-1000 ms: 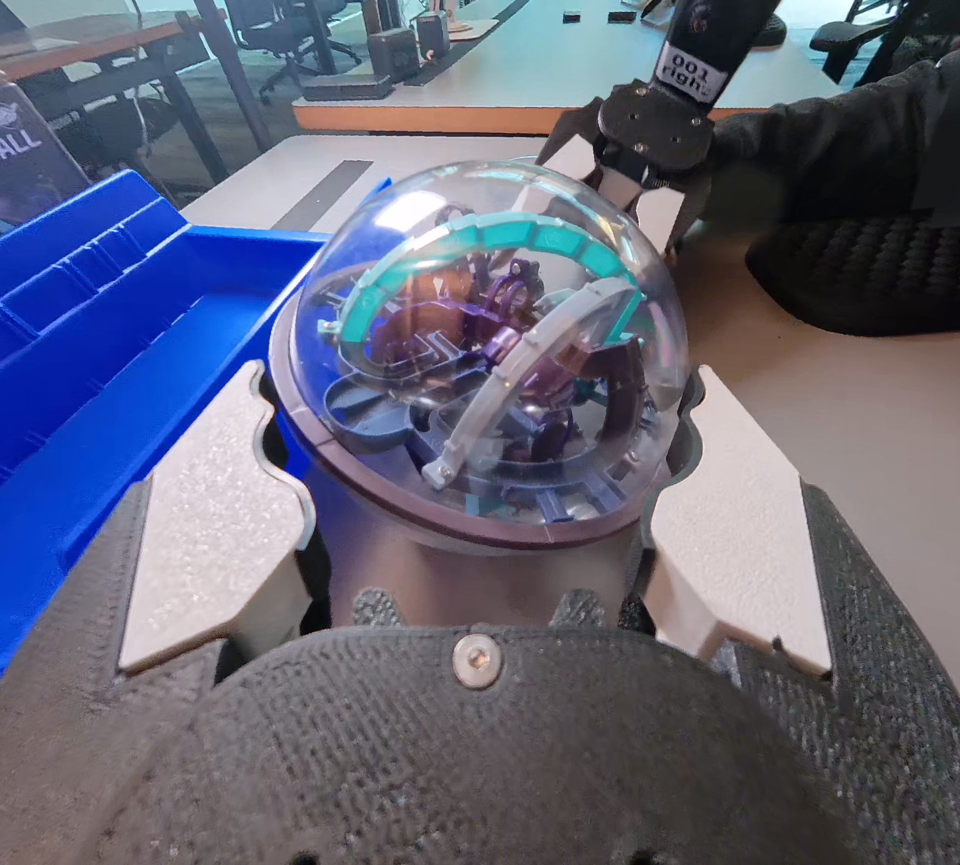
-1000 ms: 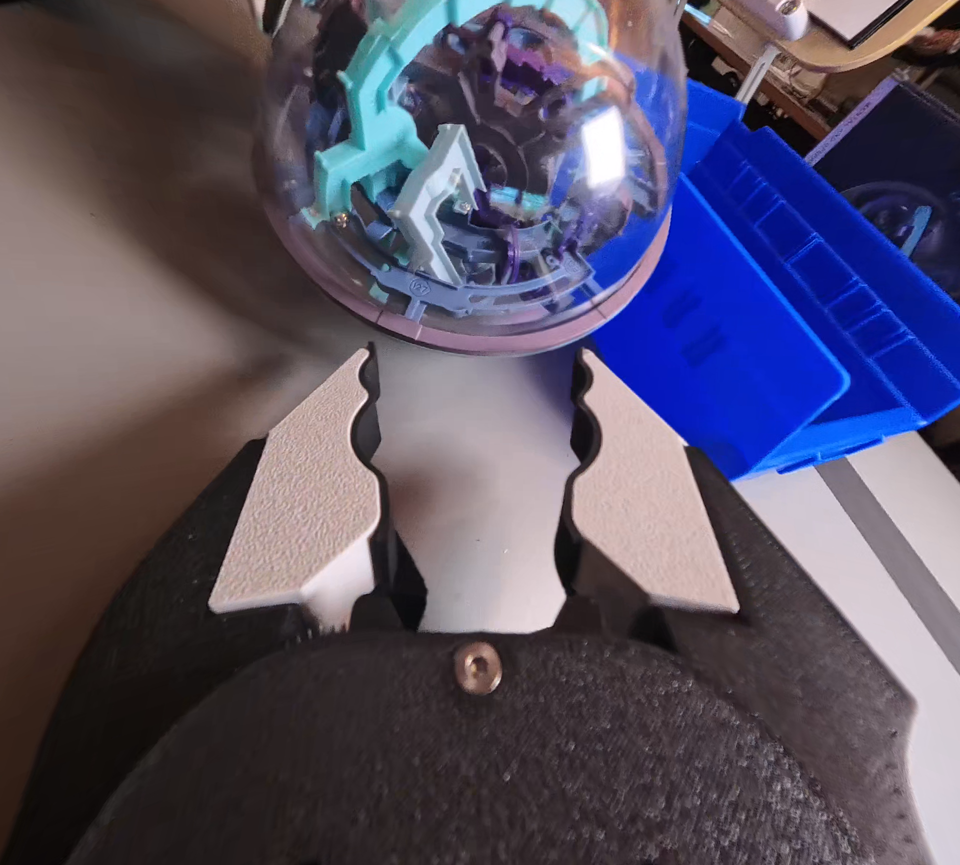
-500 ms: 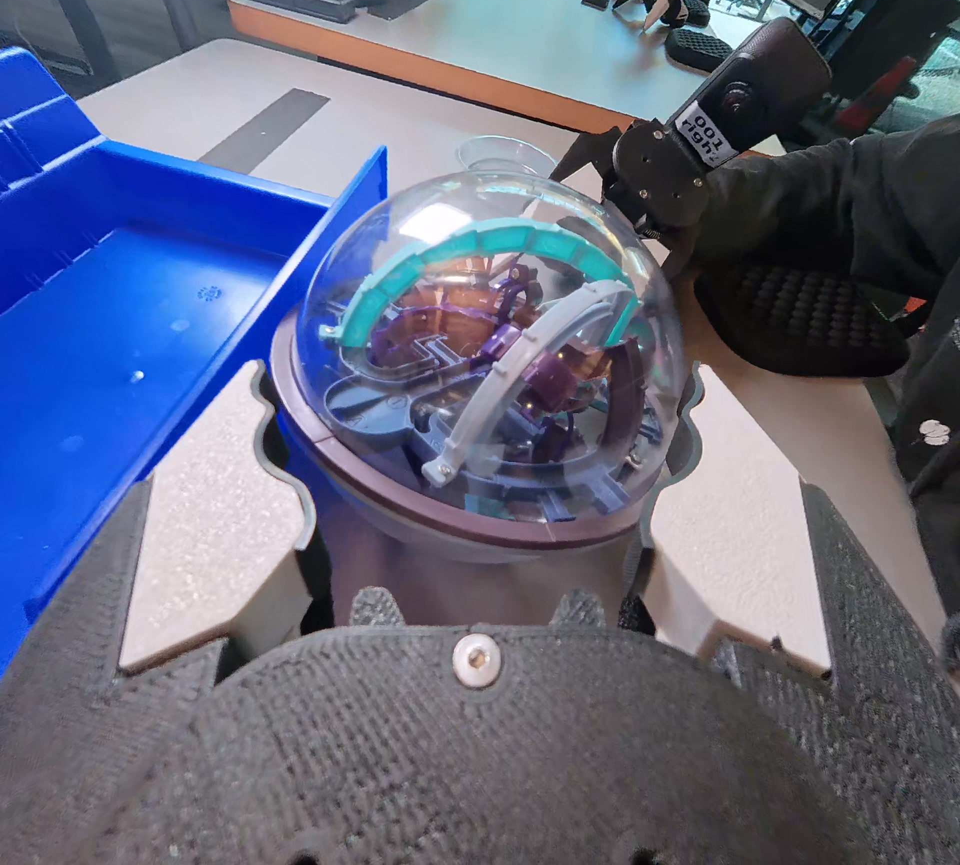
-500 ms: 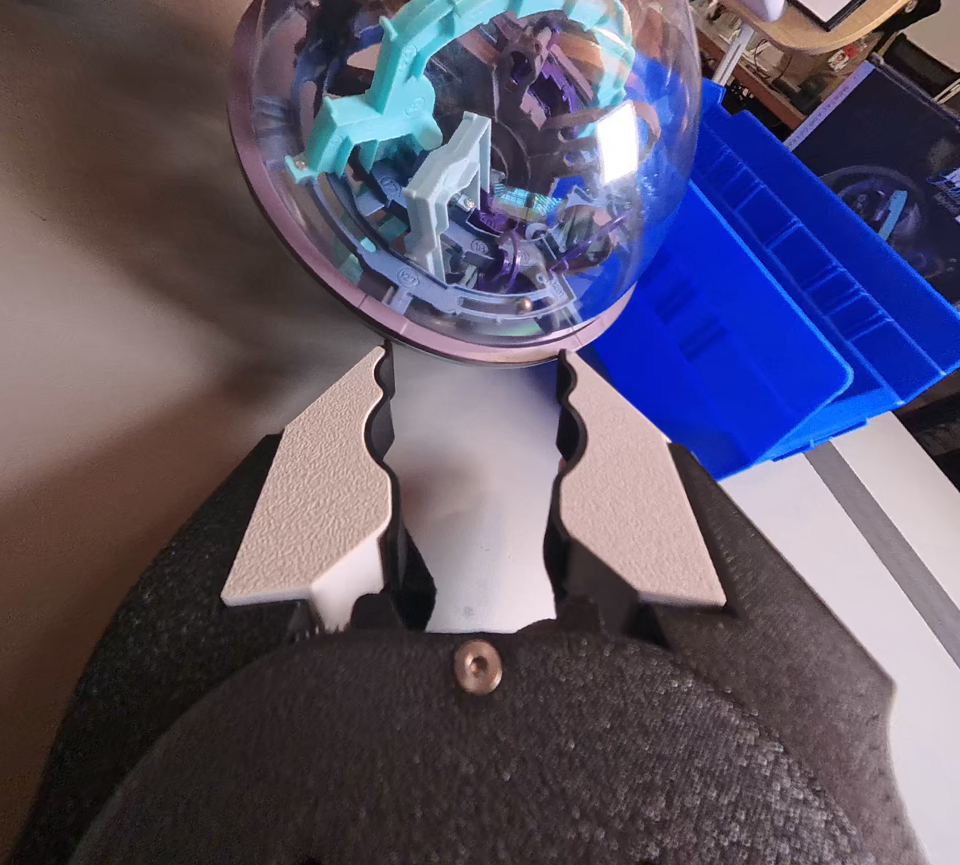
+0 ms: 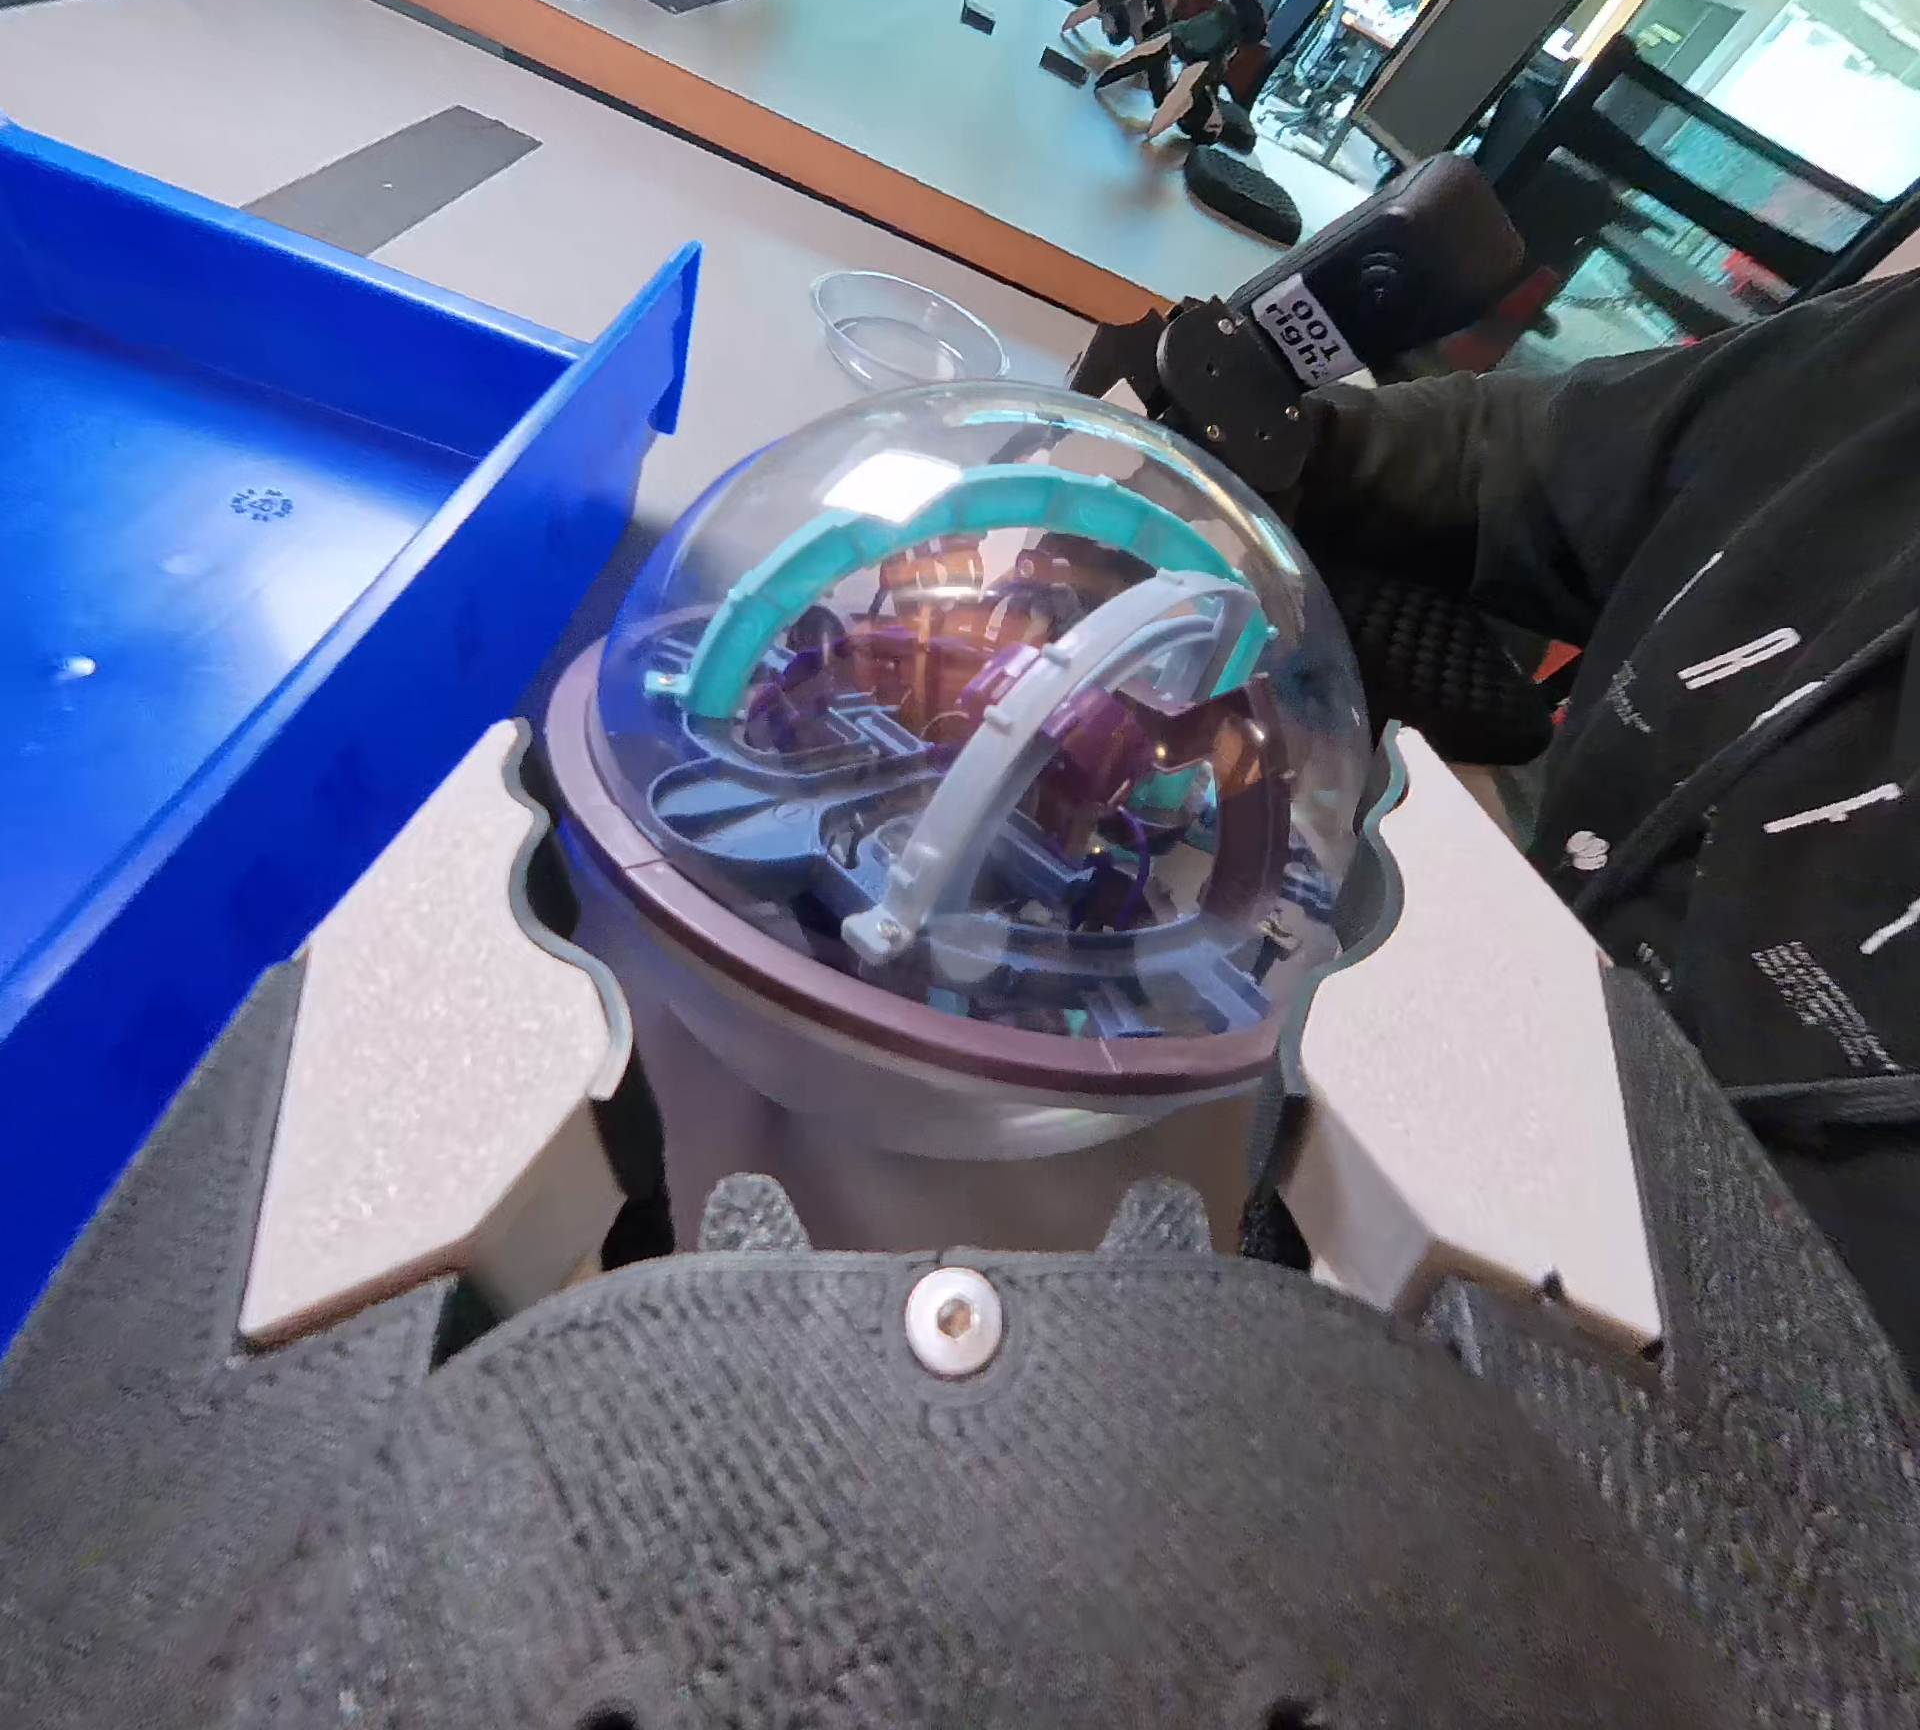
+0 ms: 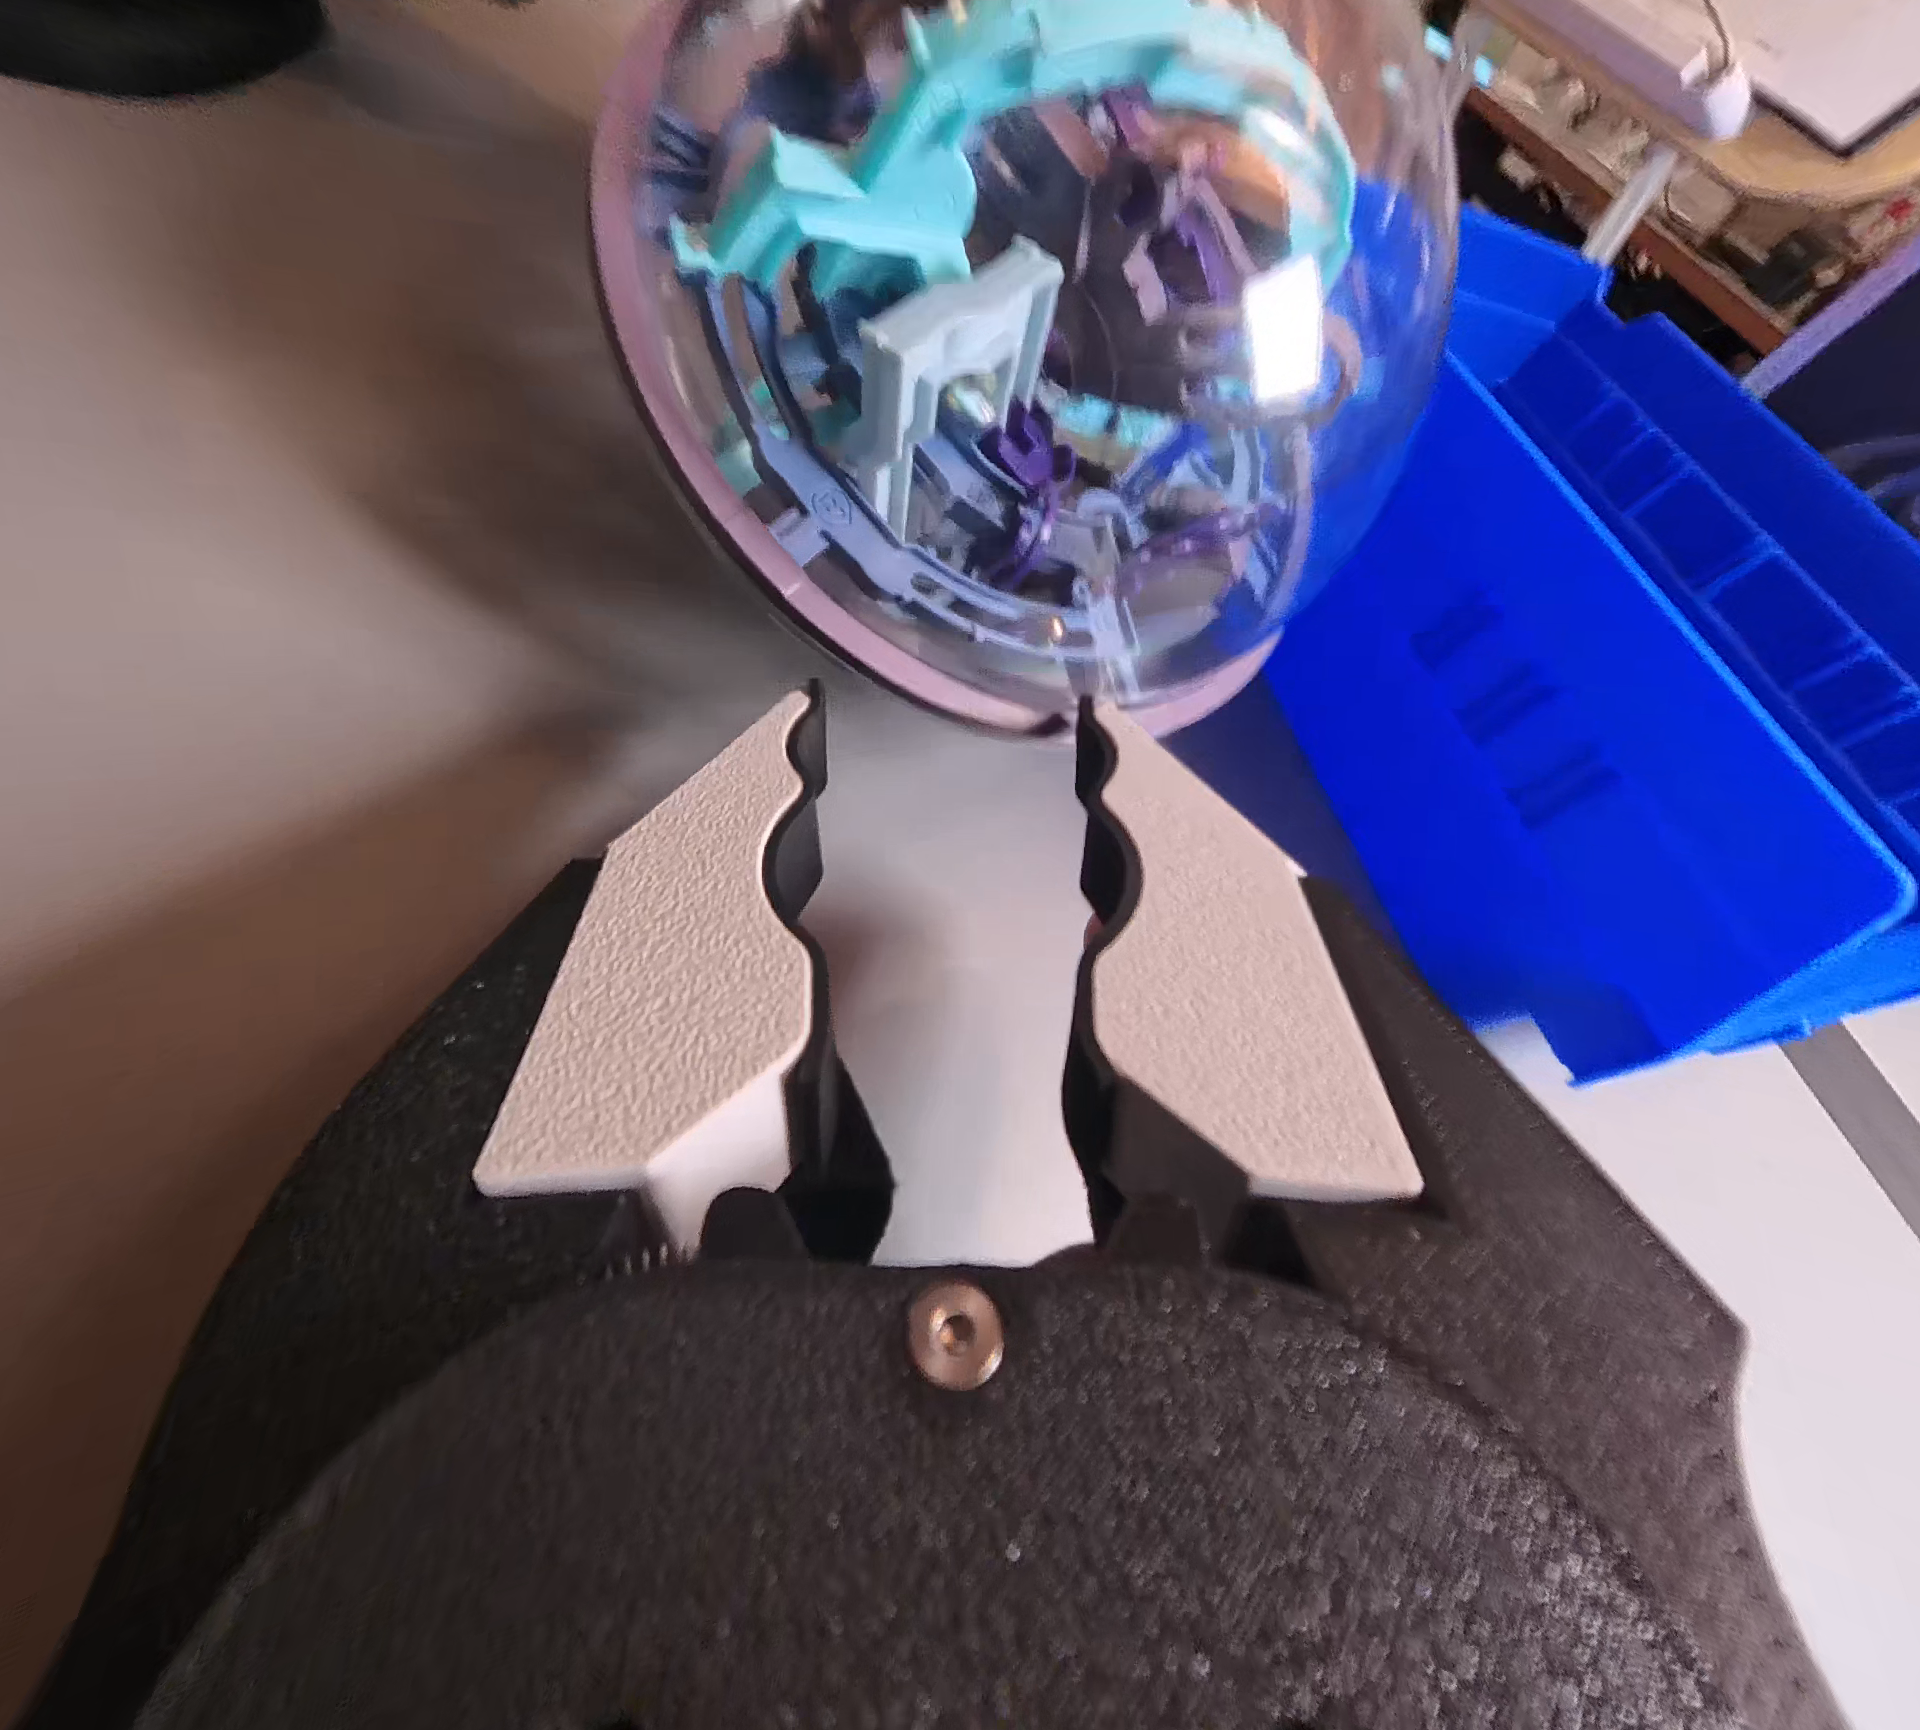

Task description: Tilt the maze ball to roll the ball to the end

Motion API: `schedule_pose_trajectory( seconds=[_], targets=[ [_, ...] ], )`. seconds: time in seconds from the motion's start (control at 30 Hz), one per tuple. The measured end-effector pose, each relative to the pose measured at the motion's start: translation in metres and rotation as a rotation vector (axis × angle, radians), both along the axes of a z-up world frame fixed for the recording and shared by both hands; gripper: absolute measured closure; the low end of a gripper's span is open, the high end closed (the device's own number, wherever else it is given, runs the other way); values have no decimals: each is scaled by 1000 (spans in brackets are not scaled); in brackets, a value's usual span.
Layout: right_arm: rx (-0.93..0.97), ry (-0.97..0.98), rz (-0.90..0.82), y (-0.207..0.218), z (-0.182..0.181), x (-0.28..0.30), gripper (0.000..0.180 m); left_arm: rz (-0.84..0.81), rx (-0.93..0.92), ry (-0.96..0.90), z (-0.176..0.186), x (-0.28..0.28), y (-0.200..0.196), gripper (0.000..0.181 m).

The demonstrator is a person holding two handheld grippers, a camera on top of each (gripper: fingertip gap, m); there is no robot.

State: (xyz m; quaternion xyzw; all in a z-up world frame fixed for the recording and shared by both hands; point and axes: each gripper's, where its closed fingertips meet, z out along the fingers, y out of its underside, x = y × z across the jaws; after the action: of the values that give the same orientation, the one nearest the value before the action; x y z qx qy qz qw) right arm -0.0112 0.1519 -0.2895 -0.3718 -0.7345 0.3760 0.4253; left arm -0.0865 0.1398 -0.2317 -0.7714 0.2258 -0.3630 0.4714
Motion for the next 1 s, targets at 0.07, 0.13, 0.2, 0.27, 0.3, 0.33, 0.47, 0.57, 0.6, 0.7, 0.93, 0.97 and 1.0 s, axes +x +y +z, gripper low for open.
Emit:
schedule_pose_trajectory(
  seconds=[0.07, 0.13, 0.2, 0.27, 0.3, 0.33, 0.47, 0.57, 0.6, 0.7, 0.93, 0.97, 1.0],
  targets=[
    [-18, -2, 25, -6, 1, 2, 138, -19, -21, -43, 1, 1, -2, 33],
    [-13, -1, 41, -10, 1, 3, 138, -33, -38, -80, 1, 0, -3, 33],
    [-18, 2, 55, -13, 2, 3, 137, -41, -48, -108, 1, -2, -3, 33],
    [-57, -2, 86, -18, 4, 5, 137, -59, -54, -135, 1, -2, -4, 33],
    [-77, -2, 107, -21, 6, 7, 137, -75, -53, -145, 1, -2, -6, 33],
    [-98, 2, 126, -22, 9, 9, 138, -95, -53, -153, 1, -2, -7, 33],
    [-168, 14, 141, -14, 21, 13, 127, -171, -76, -205, -1, 0, -9, 33],
    [-149, 12, 99, 0, 20, 11, 107, -241, -111, -256, -2, 5, -10, 33],
    [-136, 5, 91, 2, 18, 10, 101, -268, -121, -268, -3, 7, -11, 33],
    [-84, -17, 93, -3, 8, 7, 88, -315, -109, -293, -2, 11, -10, 33],
    [-63, -16, 74, -7, 2, 4, 100, -107, 43, -230, 29, -20, -2, 46],
    [-68, -11, 71, -6, 3, 4, 103, -58, 62, -152, 30, -23, -5, 47],
    [-71, -6, 68, -6, 4, 4, 107, -26, 69, -78, 29, -22, -9, 47]
  ],
)
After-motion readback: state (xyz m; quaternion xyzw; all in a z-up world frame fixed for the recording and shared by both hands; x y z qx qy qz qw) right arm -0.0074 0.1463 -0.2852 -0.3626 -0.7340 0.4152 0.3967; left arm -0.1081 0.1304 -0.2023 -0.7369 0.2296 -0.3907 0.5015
